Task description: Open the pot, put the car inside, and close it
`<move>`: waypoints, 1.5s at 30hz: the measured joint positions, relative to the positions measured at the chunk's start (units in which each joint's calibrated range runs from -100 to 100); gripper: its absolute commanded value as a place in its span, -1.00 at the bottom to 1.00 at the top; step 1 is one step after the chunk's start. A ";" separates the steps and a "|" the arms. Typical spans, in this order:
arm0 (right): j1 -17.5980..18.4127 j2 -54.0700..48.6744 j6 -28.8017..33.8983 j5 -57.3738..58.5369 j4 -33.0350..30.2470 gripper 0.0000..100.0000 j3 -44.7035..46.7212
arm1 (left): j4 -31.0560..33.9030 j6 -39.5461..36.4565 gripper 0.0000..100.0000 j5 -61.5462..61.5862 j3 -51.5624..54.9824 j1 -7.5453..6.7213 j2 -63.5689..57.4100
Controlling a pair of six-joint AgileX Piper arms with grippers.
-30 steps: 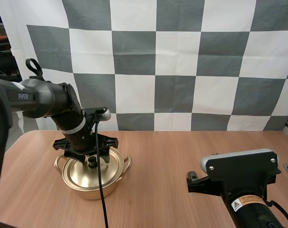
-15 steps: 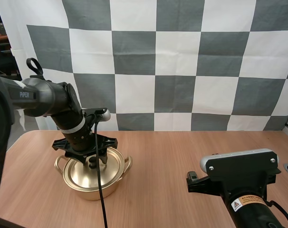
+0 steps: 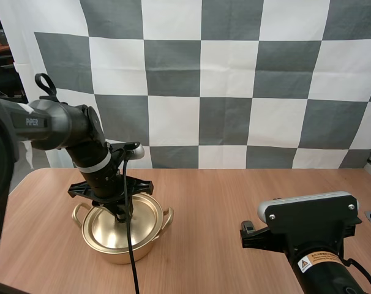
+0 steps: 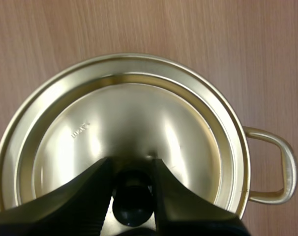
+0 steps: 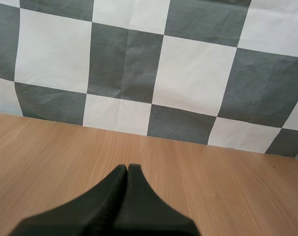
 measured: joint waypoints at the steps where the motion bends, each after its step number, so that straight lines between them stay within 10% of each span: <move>1: 0.00 0.00 0.00 0.00 0.00 -1.00 0.00 | 0.00 0.00 -1.00 0.00 0.00 0.00 0.00; 45: 0.00 0.39 0.00 -5.36 -4.07 -1.00 0.00 | -0.32 0.09 -1.00 16.17 -42.42 0.00 -33.93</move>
